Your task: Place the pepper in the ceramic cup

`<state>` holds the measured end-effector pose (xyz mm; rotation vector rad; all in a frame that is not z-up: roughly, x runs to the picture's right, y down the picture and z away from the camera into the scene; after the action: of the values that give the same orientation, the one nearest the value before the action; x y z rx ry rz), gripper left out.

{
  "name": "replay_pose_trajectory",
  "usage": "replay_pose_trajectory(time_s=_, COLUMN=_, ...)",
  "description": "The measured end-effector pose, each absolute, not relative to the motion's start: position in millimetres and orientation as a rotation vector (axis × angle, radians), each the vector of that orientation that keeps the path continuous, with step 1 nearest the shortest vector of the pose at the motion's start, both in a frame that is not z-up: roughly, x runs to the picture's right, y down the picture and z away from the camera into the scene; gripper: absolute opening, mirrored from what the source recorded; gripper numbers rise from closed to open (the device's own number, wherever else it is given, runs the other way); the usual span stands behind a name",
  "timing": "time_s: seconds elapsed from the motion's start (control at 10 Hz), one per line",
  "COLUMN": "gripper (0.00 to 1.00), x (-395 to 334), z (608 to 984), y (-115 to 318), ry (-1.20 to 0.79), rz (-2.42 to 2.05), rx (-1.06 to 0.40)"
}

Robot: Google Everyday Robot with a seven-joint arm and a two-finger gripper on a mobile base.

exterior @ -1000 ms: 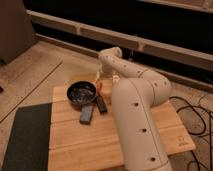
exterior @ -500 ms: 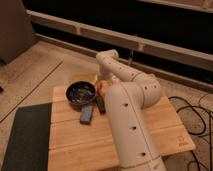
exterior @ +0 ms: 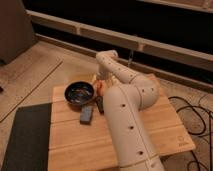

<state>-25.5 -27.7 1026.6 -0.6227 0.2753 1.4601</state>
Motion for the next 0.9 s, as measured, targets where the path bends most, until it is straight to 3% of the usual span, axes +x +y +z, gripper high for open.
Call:
replay_pose_trajectory(time_s=0.7, gripper=0.64, x=-22.8, z=1033.3, y=-11.0, ry=0.32, rz=1.419, rx=-0.648)
replay_pose_trajectory(time_s=0.9, gripper=0.45, x=-25.8, z=1033.6, y=-9.3, ry=0.312, rz=1.401, rx=-0.664)
